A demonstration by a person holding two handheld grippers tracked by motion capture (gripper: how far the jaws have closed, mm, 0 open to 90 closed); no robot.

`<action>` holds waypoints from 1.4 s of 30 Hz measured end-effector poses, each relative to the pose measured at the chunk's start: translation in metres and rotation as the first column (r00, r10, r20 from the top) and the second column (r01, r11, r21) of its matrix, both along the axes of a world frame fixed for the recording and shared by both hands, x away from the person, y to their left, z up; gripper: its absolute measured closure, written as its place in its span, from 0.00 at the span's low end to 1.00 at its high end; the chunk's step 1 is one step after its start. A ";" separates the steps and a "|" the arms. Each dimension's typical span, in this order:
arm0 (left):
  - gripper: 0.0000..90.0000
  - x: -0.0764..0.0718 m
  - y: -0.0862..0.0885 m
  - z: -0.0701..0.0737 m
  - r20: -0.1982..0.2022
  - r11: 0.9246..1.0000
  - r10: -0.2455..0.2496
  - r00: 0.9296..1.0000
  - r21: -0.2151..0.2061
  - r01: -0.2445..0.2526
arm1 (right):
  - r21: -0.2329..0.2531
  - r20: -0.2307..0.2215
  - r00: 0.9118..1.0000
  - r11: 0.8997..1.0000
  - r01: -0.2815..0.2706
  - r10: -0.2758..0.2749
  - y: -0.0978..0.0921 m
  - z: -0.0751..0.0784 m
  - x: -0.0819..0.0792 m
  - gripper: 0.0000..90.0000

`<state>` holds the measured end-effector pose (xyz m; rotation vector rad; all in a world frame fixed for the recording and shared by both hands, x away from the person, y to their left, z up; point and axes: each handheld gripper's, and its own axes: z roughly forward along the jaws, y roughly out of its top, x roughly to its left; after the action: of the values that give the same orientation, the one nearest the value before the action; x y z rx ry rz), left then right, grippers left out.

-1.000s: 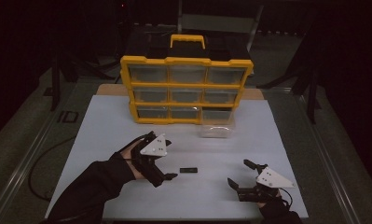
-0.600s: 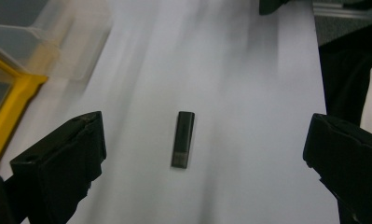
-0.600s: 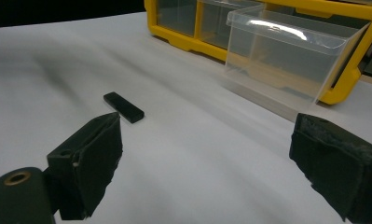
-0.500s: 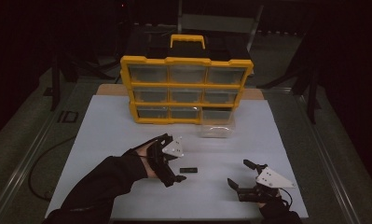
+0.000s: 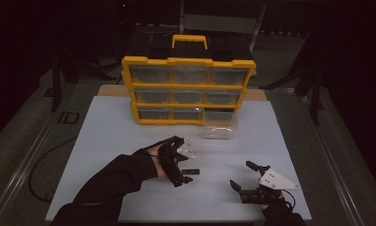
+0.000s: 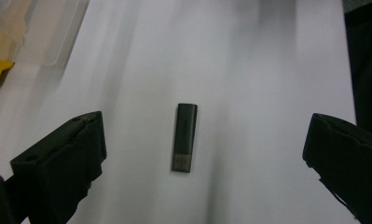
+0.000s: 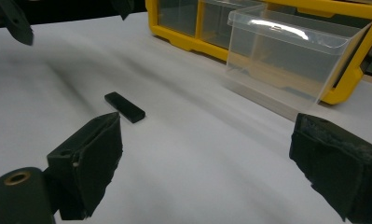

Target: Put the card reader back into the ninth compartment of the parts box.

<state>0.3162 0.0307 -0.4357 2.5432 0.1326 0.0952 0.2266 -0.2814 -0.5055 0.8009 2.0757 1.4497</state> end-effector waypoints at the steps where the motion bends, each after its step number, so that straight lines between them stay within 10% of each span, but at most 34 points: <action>1: 0.00 0.001 -0.001 -0.001 -0.010 1.000 0.008 1.000 -0.001 -0.008 | -0.002 0.001 1.000 1.000 0.001 -0.001 0.000 0.000 0.000 0.10; 24: 0.08 0.017 -0.025 -0.032 -0.073 0.988 -0.039 0.997 0.149 0.050 | -0.003 -0.004 1.000 1.000 0.005 -0.005 0.000 0.000 0.001 0.10; 42: 0.52 0.023 -0.031 -0.048 -0.064 0.966 -0.054 0.997 0.249 0.068 | 0.001 -0.008 1.000 1.000 0.008 -0.008 0.000 0.000 0.000 0.11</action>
<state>0.3390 0.0000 -0.4832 2.8015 0.0672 0.0166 0.2270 -0.2813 -0.5060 0.8153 2.0760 1.4458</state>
